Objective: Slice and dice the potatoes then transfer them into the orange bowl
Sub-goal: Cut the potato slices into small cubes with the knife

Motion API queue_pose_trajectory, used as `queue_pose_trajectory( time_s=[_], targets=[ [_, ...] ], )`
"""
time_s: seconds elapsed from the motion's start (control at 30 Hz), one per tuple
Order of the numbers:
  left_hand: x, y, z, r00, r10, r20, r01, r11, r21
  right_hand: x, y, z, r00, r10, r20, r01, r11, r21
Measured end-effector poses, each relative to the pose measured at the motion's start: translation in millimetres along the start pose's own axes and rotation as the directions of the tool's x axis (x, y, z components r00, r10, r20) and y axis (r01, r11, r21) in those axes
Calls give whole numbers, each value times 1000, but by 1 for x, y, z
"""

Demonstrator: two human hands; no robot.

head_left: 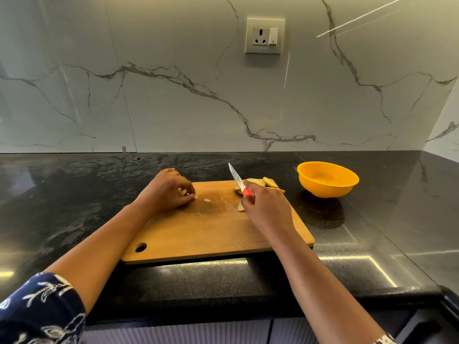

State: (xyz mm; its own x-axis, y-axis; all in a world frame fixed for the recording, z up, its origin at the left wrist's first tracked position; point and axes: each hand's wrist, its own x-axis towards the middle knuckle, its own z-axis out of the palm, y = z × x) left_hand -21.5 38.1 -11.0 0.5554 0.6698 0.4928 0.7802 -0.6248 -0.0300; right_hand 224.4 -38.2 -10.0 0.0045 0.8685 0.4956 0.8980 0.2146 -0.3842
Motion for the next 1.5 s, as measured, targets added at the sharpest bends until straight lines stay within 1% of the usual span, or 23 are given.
queue_pose_trajectory(
  time_s=[0.07, 0.13, 0.17, 0.23, 0.3, 0.33, 0.37, 0.4, 0.43, 0.5, 0.6, 0.7, 0.8, 0.93, 0.97, 1.03, 1.1, 1.23, 1.33, 1.43, 1.5],
  targets=[
    [-2, 0, -3, 984, -165, -69, 152, 975, -160, 0, 0, 0, 1000, 3, 4, -3, 1000, 4],
    [-4, -1, -5, 948, -290, -128, 245, 926, -286, 0, 0, 0, 1000, 2, 2, -2, 1000, 4],
    [-4, -1, -5, 943, -300, -141, 246, 919, -308, 0, 0, 0, 1000, 0, 0, 0, 1000, 5],
    [-4, 0, -5, 964, -238, -116, 197, 938, -285, 0, 0, 0, 1000, 0, -2, 0, 1000, 6],
    [-1, 8, -3, 994, -112, -12, 108, 975, -193, 0, 1, 1, 1000, 5, 0, -5, 1000, 7],
    [3, 14, -3, 996, -56, 68, 63, 993, -100, 0, 1, 1, 1000, 8, 1, -8, 1000, 8],
    [9, 20, -3, 987, -33, 156, 32, 999, 10, 1, 1, 1, 1000, 9, 3, -9, 1000, 9],
    [15, 25, -3, 970, -46, 238, 23, 995, 99, 1, 1, 1, 1000, 11, 5, -11, 1000, 10],
    [21, 29, -4, 952, -72, 299, 32, 990, 139, 0, 1, 1, 1000, 13, 7, -13, 1000, 11],
    [32, 31, -6, 923, -99, 371, 60, 992, 114, 0, 2, 1, 1000, 15, 5, -15, 1000, 7],
    [40, 29, -8, 896, -90, 436, 87, 996, 28, 1, 2, 1, 1000, 21, 4, -21, 1000, 14],
    [37, 28, -8, 873, -120, 473, 183, 979, -90, 2, 2, 1, 1000, 24, 11, -24, 1000, 17],
    [32, 28, -11, 874, -140, 465, 250, 950, -184, 2, 2, 1, 1000, 19, 15, -19, 1000, 18],
    [28, 30, -15, 894, -126, 431, 244, 943, -229, 1, 2, 0, 1000, 24, 20, -25, 999, 23],
    [27, 29, -17, 906, -138, 401, 246, 941, -231, 1, 1, 0, 1000, 24, 17, -24, 999, 24],
    [21, 22, -24, 937, -195, 290, 268, 933, -240, 1, 1, 0, 1000, 23, 18, -23, 999, 24],
    [13, 13, -31, 945, -260, 198, 307, 913, -269, 1, 0, 0, 999, 23, 22, -24, 999, 22],
    [1, 2, -35, 932, -296, 209, 347, 895, -281, 1, 0, 0, 1000, 19, 25, -20, 1000, 14],
    [-1, -4, -34, 928, -331, 171, 368, 884, -287, 0, 1, 0, 999, 21, 30, -21, 1000, 15],
    [-3, -6, -32, 922, -347, 172, 386, 854, -348, 0, 0, 1, 999, 21, 32, -21, 1000, 20],
    [-5, -8, -32, 921, -368, 131, 387, 817, -428, 1, 0, 1, 999, 26, 30, -26, 999, 26]
  ],
)
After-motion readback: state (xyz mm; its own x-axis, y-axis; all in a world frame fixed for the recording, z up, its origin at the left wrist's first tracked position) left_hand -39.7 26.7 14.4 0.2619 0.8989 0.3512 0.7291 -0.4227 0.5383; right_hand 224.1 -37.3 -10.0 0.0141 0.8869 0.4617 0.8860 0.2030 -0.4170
